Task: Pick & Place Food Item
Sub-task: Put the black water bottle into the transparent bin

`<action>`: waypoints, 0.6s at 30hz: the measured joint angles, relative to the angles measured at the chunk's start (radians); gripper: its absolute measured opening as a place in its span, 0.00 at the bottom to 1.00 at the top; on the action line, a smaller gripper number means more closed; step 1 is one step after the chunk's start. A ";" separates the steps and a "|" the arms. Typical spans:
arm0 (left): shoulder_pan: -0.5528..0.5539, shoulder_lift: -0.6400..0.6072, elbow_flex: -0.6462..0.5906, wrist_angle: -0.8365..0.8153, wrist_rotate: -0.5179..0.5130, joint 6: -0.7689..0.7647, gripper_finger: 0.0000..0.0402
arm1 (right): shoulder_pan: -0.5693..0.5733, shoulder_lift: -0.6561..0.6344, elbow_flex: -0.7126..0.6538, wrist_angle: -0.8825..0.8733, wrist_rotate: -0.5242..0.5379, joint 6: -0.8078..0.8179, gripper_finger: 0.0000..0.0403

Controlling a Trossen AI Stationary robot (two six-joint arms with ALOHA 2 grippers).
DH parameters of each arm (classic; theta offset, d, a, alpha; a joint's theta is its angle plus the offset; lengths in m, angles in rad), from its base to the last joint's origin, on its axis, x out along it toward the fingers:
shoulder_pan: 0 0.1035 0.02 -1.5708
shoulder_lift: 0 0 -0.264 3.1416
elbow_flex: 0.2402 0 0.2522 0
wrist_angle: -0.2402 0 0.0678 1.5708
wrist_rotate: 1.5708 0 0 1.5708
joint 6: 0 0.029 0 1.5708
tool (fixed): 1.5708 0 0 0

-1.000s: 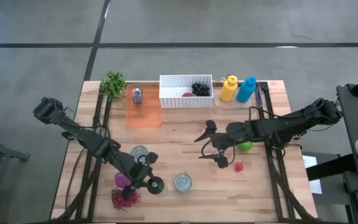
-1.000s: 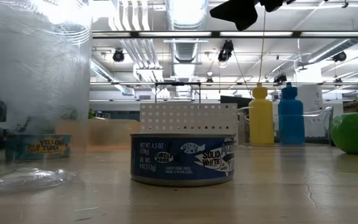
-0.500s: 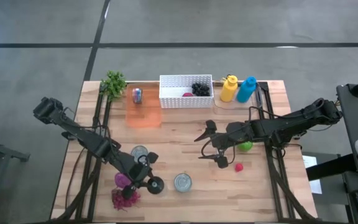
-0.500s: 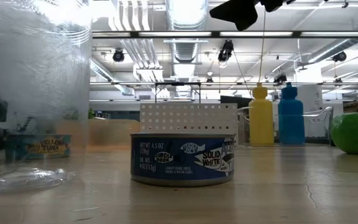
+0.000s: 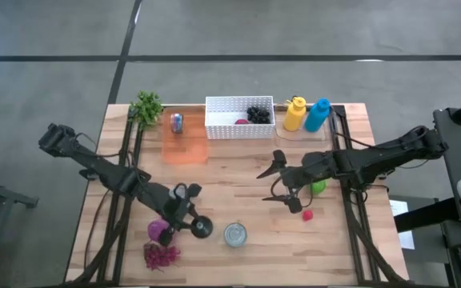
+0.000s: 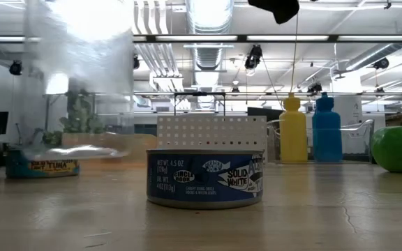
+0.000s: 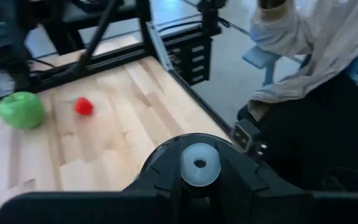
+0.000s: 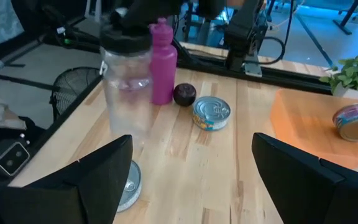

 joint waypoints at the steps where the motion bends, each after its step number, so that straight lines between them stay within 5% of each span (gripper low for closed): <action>1: 0.012 -0.008 0.000 -0.008 0.000 0.000 0.18 | 0.000 -0.012 0.000 -0.011 0.000 0.000 0.80; 18: 0.315 -0.060 0.063 -0.057 0.070 0.025 0.18 | -0.002 -0.168 0.000 -0.178 0.055 -0.008 0.81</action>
